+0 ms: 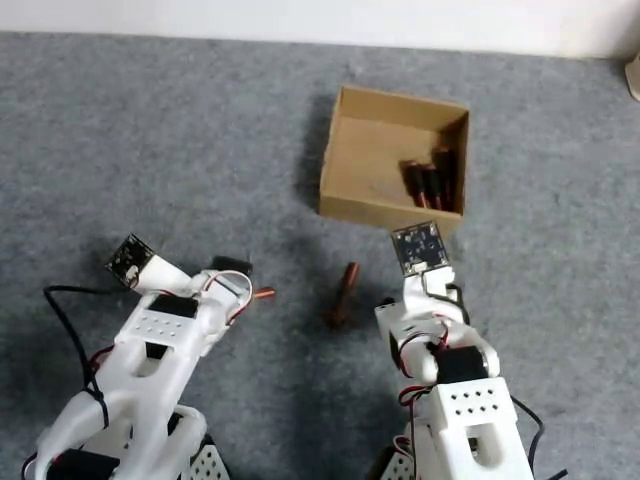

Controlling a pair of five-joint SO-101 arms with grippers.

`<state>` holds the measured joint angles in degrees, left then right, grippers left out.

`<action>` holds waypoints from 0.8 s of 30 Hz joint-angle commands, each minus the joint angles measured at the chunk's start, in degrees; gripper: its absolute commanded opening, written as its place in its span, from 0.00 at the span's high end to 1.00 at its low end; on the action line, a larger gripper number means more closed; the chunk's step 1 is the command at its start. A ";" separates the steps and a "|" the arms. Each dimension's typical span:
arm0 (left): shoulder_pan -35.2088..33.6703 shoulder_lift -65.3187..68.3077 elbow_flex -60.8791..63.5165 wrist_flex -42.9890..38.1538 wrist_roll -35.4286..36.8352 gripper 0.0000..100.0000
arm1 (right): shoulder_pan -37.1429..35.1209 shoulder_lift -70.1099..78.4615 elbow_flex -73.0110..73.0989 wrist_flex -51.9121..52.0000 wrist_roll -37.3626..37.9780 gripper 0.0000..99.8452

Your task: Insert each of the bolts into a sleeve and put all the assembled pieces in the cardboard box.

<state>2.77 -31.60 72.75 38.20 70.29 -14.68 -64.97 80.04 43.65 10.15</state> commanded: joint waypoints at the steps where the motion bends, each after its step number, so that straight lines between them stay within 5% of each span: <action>1: -0.92 -0.57 0.22 -1.14 0.09 0.74 | 0.40 -0.57 -0.31 -1.98 0.88 0.68; 5: -0.92 -0.48 0.31 -0.70 0.18 0.76 | 0.40 -0.57 -0.31 -1.98 0.88 0.68; 11: -0.92 -0.48 -0.04 0.53 0.18 0.94 | 0.40 -0.57 -0.31 -1.98 0.88 0.68; 24: -0.84 -0.92 -0.31 0.53 0.00 0.94 | 0.40 -0.57 -0.31 -1.98 0.88 0.68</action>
<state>2.68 -31.96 72.84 38.11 70.20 -14.68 -64.97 80.04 43.65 10.15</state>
